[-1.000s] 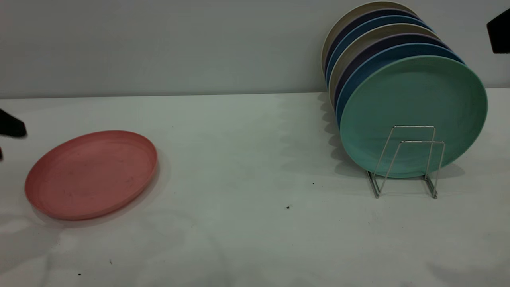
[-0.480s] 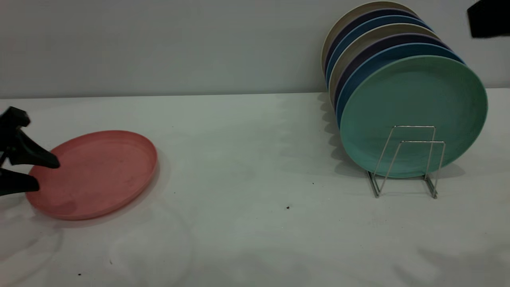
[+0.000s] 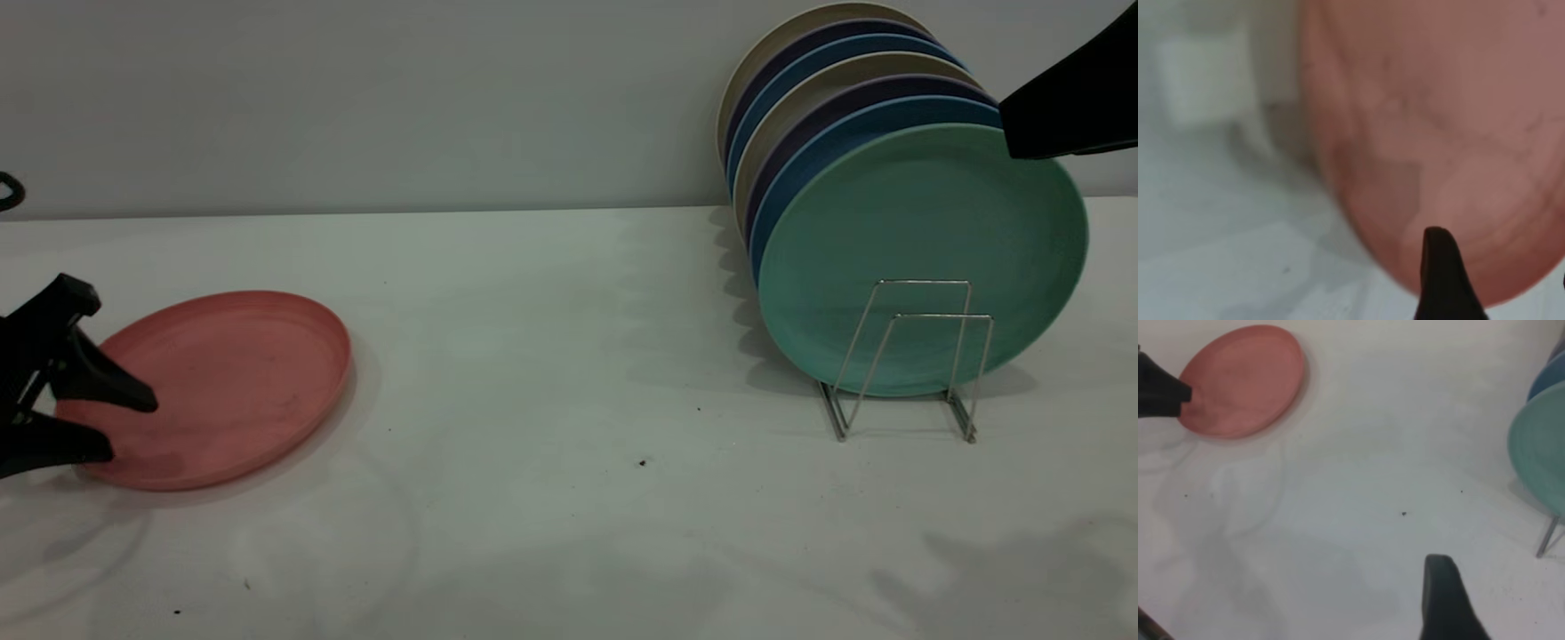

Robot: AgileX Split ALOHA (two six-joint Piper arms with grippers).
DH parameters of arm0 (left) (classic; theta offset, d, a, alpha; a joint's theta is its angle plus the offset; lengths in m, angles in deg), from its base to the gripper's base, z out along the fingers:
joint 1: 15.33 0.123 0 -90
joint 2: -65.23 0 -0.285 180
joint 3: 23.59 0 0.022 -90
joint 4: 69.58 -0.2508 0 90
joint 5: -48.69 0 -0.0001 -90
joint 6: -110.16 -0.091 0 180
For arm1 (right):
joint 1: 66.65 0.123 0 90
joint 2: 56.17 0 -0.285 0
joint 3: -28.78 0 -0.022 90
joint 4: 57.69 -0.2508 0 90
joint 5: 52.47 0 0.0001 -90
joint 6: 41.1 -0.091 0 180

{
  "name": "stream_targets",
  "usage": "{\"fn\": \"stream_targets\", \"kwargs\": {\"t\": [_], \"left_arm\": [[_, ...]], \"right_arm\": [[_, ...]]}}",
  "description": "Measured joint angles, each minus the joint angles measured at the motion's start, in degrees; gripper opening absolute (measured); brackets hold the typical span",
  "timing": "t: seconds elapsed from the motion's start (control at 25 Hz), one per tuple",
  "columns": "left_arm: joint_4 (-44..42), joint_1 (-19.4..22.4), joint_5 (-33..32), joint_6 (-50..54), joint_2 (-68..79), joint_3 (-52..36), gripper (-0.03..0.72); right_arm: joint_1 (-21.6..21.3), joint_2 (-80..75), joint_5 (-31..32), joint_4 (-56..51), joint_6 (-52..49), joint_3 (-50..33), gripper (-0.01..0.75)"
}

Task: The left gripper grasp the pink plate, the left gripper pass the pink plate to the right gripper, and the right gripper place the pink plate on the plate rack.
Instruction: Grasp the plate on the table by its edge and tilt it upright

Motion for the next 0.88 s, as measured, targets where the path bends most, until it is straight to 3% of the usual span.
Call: {"fn": "stream_targets", "kwargs": {"t": [0.4,0.88], "left_arm": [[-7.71,4.23,1.05,5.52,-0.15,0.0,0.458],[-1.59,4.23,-0.6,-1.08,1.84,0.63,0.458]], "right_arm": [[0.0,-0.02,-1.31,-0.04,0.22,0.0,0.443],[0.0,-0.02,-2.31,-0.39,0.27,0.0,0.443]]}}
